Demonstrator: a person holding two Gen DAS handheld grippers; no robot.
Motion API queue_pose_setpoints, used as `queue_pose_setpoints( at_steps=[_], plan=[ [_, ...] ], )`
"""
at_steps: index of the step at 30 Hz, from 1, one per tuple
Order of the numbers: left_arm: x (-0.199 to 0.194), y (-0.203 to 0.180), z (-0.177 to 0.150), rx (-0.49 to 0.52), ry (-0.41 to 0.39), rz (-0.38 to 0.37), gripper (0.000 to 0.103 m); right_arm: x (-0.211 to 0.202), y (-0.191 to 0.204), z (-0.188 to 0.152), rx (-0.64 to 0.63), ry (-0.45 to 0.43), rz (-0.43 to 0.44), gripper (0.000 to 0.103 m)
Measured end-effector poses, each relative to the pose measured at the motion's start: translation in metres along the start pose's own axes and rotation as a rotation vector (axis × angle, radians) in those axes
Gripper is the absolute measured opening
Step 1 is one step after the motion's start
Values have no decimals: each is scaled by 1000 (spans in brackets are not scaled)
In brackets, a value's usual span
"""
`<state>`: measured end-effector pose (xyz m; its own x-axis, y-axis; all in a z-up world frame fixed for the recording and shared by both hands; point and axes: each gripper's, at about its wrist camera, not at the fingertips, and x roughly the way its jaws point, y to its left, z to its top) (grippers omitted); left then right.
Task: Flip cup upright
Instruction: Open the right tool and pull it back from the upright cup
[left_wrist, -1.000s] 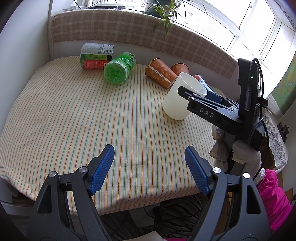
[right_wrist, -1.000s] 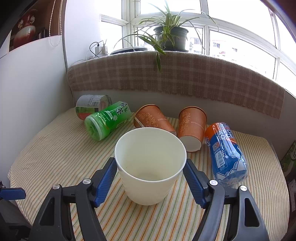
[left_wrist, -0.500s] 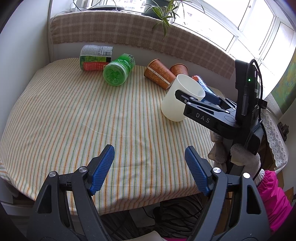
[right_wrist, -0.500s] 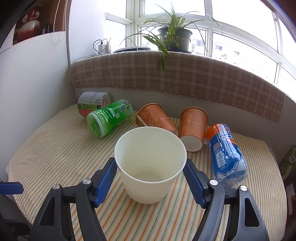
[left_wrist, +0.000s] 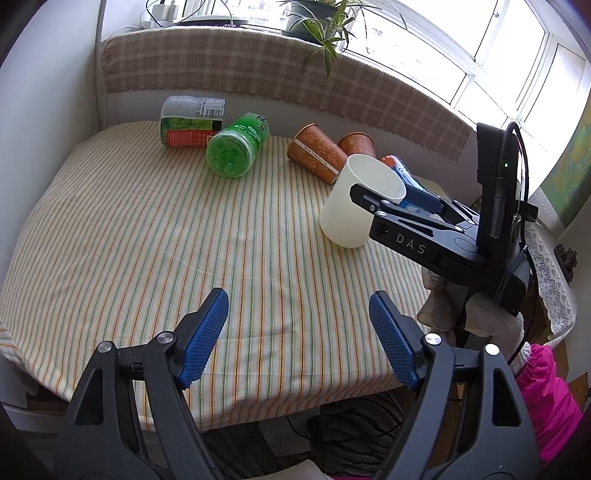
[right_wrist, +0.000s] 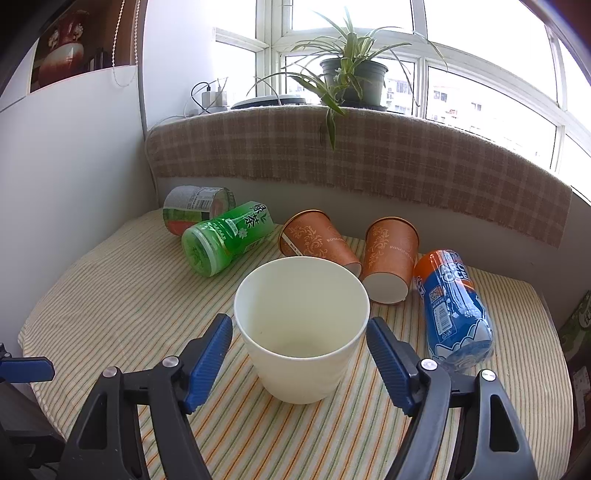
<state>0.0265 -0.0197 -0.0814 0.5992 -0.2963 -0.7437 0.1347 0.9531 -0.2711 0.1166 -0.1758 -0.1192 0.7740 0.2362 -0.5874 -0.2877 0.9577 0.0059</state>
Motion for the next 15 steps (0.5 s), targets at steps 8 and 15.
queue_pose_setpoints(
  at_steps=[8, 15],
  plan=[
    [1, -1, 1, 6, -10, 4, 81, -11, -2, -3, 14, -2, 6, 81],
    [-4, 1, 9, 16, -62, 37, 81, -29, -4, -12, 37, 2, 30, 82]
  ],
)
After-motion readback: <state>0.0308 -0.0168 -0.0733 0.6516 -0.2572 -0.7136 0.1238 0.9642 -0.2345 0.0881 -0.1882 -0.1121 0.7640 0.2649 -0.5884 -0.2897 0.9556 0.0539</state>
